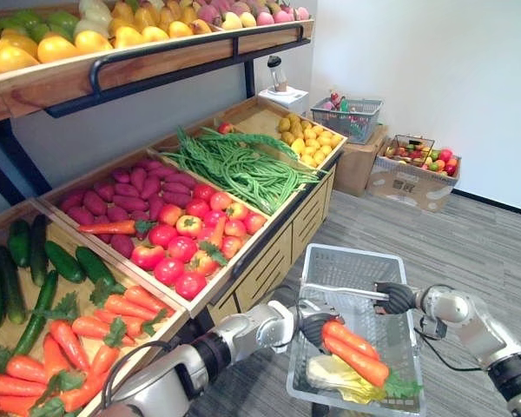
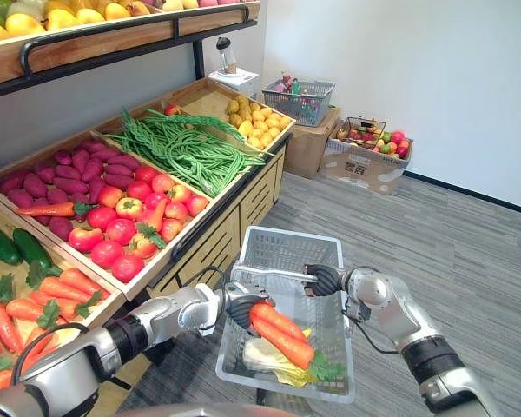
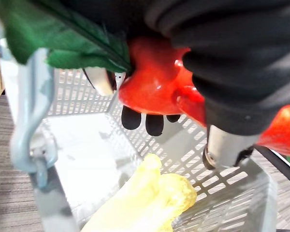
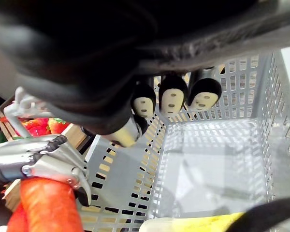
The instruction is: Pick vegetable in the basket
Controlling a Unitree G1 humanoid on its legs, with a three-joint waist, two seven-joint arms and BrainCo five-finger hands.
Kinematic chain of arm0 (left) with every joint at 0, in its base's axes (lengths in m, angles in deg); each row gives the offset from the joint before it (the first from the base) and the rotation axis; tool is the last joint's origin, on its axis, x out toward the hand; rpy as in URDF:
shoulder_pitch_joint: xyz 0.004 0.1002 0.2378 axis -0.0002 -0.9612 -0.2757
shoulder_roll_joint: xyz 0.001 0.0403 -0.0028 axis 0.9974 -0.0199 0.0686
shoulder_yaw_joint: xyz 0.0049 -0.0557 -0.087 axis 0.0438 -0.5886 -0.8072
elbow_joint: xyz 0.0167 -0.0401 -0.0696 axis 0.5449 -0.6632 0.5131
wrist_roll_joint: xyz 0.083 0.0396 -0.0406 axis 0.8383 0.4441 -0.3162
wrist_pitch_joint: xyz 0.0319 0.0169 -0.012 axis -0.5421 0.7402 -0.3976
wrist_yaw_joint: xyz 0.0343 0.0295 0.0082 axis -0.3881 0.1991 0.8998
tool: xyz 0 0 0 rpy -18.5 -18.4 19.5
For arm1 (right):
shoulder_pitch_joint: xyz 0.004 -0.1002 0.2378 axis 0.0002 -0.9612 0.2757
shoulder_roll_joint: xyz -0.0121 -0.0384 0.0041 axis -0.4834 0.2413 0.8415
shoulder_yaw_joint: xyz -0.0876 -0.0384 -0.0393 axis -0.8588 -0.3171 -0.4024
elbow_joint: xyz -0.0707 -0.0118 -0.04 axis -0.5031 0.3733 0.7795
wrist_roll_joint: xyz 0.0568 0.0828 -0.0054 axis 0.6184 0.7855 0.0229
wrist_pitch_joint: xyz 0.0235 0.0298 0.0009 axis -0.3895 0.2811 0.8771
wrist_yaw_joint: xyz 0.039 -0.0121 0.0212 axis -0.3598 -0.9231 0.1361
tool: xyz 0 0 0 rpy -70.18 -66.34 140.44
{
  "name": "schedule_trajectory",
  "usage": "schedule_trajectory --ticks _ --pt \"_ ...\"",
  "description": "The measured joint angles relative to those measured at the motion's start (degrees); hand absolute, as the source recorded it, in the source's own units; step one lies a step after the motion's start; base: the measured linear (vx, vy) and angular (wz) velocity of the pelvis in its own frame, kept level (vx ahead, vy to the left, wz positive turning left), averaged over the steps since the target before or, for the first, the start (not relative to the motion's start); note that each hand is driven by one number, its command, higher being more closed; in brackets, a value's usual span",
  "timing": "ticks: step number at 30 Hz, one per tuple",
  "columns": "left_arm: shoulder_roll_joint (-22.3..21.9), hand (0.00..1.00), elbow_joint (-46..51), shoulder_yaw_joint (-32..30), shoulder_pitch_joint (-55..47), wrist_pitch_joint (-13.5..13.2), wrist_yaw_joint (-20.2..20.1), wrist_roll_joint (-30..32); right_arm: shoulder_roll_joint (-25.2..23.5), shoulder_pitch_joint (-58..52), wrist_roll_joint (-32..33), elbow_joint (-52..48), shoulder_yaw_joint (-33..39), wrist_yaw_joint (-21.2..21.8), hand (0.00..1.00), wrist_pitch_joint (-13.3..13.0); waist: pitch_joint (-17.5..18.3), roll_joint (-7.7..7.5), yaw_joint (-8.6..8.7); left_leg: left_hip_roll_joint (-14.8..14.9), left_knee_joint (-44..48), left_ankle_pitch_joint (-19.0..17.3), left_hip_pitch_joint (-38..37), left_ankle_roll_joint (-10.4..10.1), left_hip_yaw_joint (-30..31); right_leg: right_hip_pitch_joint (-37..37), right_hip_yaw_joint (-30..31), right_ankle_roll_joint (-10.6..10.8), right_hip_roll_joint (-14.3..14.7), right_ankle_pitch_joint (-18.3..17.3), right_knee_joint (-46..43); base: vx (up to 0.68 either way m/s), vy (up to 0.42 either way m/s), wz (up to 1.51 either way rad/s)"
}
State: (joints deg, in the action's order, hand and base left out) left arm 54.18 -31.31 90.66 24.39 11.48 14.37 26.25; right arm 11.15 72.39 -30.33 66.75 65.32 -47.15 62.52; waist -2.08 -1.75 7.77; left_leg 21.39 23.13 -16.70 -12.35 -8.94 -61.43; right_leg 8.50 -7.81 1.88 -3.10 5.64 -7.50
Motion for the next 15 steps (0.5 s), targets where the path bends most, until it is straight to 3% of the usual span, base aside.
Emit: schedule_trajectory --ticks 3,4,15 --pt "-1.21 1.00 -1.48 -2.10 -0.65 0.75 0.18 0.93 -0.11 1.26 -0.02 0.57 0.09 0.45 1.00 0.00 -0.06 -0.10 0.01 -0.25 -0.04 0.01 0.00 0.03 -0.05 0.30 0.14 0.00 -0.23 0.00 -0.37 -0.04 0.038 -0.01" --pt "-1.72 0.00 -1.80 -2.98 -1.16 1.18 0.52 1.27 -0.13 1.54 -0.02 0.58 0.09 0.45 1.00 0.00 -0.09 -0.14 0.02 -0.28 -0.06 0.01 0.01 0.02 -0.04 0.30 0.16 0.00 -0.25 0.00 -0.43 -0.05 0.027 0.01" --pt "-5.39 0.00 -7.71 -8.00 -1.40 4.40 2.96 6.97 -2.68 3.61 -0.02 3.02 2.18 0.53 1.00 -0.07 -1.44 -0.72 0.26 -1.40 -1.15 0.45 0.05 0.16 0.69 0.41 0.42 0.01 -0.84 0.02 -0.52 -0.04 0.025 0.01"
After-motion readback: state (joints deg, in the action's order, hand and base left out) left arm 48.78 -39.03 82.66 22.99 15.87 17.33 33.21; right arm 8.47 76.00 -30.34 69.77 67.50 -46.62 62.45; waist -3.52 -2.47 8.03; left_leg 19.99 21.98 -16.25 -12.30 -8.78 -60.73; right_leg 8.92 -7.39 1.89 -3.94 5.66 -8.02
